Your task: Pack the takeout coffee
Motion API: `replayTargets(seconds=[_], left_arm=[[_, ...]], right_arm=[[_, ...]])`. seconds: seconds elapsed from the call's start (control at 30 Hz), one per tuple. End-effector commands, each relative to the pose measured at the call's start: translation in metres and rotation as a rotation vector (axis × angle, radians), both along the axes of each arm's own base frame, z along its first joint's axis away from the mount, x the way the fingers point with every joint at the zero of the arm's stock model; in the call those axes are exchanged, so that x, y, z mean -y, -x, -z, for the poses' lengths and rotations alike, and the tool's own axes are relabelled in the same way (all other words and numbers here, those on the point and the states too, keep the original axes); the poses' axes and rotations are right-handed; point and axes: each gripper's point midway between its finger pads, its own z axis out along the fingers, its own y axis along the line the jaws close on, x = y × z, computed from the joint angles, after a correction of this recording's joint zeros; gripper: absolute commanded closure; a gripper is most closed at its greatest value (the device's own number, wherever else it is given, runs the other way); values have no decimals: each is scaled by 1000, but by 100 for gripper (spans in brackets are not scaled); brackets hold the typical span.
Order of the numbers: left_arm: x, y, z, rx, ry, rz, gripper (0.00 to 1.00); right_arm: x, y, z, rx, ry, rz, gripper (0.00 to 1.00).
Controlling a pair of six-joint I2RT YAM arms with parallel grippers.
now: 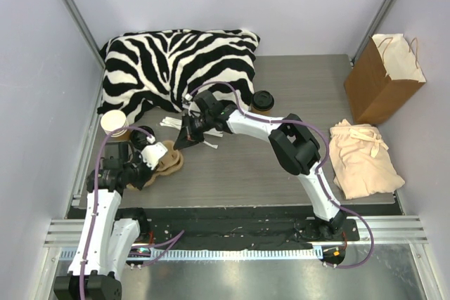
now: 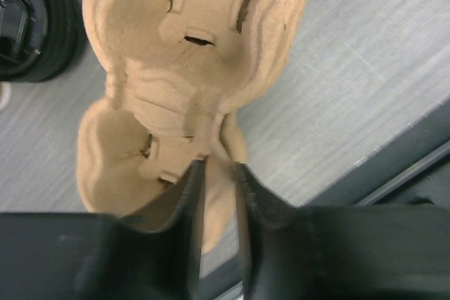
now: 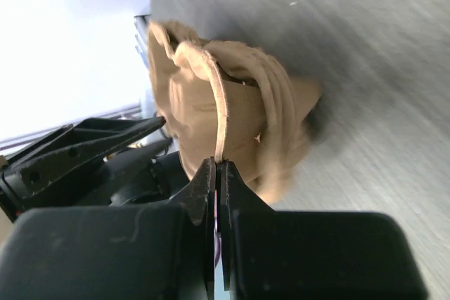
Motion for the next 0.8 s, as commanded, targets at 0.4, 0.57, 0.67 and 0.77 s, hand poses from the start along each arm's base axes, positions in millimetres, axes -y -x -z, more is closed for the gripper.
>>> replayTargets(seconds=[0.4, 0.57, 0.67, 0.77], left_arm=[[12, 13, -109, 61, 99, -64, 26], [10, -4, -129, 71, 126, -135, 25], [6, -16, -133, 63, 126, -176, 24], [11, -23, -141, 21, 190, -181, 23]], right_arm=[[-20, 22, -95, -45, -378, -85, 99], [-16, 18, -119, -18, -434, -86, 99], [-12, 18, -130, 2, -457, -87, 99], [-8, 16, -143, 29, -479, -79, 99]])
